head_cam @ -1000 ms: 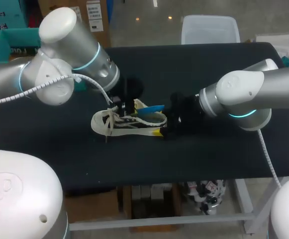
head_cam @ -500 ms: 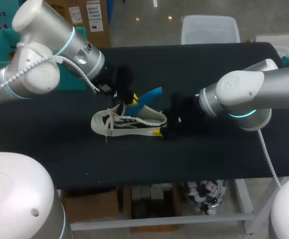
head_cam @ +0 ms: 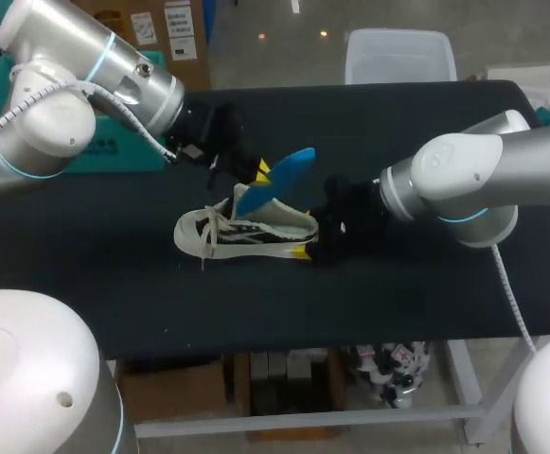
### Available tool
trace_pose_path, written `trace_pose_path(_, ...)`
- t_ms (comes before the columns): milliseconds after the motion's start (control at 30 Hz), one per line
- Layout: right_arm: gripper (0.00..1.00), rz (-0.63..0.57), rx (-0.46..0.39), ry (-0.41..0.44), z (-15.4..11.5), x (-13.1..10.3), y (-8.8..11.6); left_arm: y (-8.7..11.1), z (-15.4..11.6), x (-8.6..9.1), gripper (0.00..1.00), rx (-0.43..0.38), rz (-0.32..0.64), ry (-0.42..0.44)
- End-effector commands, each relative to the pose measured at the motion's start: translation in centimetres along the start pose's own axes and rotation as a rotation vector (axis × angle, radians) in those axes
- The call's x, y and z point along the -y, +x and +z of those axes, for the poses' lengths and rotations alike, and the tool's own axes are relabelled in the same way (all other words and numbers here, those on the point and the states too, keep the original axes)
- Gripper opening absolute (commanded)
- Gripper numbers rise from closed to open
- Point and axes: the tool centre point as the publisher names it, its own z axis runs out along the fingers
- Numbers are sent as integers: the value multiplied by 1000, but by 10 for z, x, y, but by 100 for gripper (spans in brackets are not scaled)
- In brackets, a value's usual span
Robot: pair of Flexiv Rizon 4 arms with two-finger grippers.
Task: Open the shoe tongue, take the insole out of the shoe, put the insole back into the shoe, and pack the shoe into the shoebox
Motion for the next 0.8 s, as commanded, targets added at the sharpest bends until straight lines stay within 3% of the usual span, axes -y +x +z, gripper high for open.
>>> trace_pose_path(33, 100, 14, 25, 37, -13, -2, 5, 4, -10, 6, 0, -11, 23, 42)
trace_pose_path(467, 100, -41, 142, 232, -62, -37, 1, 20, -41, 29, 0, -56, 125, 158)
trace_pose_path(800, 100, -133, 141, 324, -76, -72, -12, 28, -77, 51, 0, -102, 227, 291)
